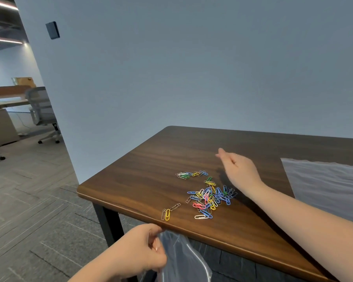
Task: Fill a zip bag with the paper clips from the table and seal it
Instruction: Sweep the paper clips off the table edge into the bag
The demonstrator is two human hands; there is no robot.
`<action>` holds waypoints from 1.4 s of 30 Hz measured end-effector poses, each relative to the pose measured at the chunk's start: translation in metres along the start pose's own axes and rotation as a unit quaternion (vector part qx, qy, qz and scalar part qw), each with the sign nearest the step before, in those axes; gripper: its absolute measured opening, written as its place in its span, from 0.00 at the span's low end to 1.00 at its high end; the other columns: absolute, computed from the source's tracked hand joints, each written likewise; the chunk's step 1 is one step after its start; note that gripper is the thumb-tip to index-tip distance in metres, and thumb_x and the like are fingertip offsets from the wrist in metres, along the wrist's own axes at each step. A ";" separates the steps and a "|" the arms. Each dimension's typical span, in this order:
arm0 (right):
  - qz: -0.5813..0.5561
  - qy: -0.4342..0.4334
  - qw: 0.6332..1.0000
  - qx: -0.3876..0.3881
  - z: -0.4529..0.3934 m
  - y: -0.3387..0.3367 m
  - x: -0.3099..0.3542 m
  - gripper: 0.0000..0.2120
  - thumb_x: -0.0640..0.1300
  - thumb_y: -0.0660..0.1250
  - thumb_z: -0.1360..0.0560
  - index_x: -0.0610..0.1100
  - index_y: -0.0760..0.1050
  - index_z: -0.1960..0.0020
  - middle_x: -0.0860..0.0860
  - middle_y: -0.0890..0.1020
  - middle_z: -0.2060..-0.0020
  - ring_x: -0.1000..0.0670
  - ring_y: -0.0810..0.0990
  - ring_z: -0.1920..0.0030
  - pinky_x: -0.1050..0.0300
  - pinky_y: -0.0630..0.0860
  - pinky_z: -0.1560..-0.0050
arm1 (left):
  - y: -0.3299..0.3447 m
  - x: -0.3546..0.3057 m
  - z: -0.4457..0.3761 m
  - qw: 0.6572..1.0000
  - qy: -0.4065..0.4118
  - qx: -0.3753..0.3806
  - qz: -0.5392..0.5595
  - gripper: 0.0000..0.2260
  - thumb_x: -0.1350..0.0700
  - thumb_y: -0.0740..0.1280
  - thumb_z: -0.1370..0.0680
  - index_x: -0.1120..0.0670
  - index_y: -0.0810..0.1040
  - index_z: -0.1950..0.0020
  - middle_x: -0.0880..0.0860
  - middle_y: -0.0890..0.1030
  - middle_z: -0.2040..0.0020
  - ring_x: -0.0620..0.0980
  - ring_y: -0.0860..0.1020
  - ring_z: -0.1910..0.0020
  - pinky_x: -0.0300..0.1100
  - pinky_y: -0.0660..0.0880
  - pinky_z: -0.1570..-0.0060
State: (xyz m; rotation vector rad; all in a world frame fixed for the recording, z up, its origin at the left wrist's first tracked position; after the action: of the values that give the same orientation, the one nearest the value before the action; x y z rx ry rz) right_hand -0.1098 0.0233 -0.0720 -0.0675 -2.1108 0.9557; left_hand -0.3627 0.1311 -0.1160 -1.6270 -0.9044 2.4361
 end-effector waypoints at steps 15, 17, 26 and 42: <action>-0.171 0.112 0.976 0.082 0.064 0.020 0.038 0.28 0.57 0.48 0.19 0.45 0.85 0.54 0.50 0.86 0.50 0.52 0.79 0.45 0.53 0.67 0.34 | 0.012 0.006 0.003 0.998 0.008 -0.036 0.045 0.21 0.64 0.66 0.35 0.66 0.77 0.42 0.49 0.76 0.70 0.47 0.73 0.68 0.39 0.70 0.60; -0.175 0.119 0.973 0.086 0.070 0.022 0.044 0.28 0.56 0.48 0.19 0.45 0.85 0.54 0.51 0.86 0.50 0.52 0.79 0.45 0.53 0.67 0.34 | 0.016 0.006 0.003 0.997 0.007 -0.046 0.055 0.21 0.63 0.65 0.37 0.66 0.78 0.45 0.50 0.75 0.70 0.49 0.71 0.66 0.41 0.68 0.60; -0.215 0.143 0.963 0.073 0.091 0.028 0.066 0.28 0.56 0.48 0.19 0.43 0.84 0.52 0.50 0.85 0.51 0.51 0.78 0.46 0.56 0.68 0.41 | 0.025 0.005 0.001 0.994 0.016 -0.080 0.070 0.19 0.65 0.65 0.34 0.71 0.77 0.45 0.46 0.75 0.78 0.40 0.71 0.76 0.30 0.67 0.71; -0.250 0.124 0.958 0.068 0.138 0.037 0.083 0.27 0.56 0.48 0.19 0.47 0.84 0.53 0.53 0.85 0.53 0.54 0.80 0.47 0.54 0.71 0.37 | 0.018 -0.001 0.007 0.996 0.027 -0.053 0.065 0.12 0.67 0.66 0.30 0.53 0.80 0.52 0.51 0.79 0.70 0.48 0.77 0.65 0.48 0.80 0.47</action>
State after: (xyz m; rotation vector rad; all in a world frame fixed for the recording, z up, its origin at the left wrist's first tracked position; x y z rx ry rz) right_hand -0.2706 -0.0051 -0.0967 0.3819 -1.7063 0.7362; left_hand -0.3642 0.1127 -0.1228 -1.8335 -0.9645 2.4530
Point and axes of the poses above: each hand's wrist, its own z-axis away from the middle knuckle, its own y-axis out of the palm, x = y × z, the point moved 1 cm from there along -z, towards the middle knuckle
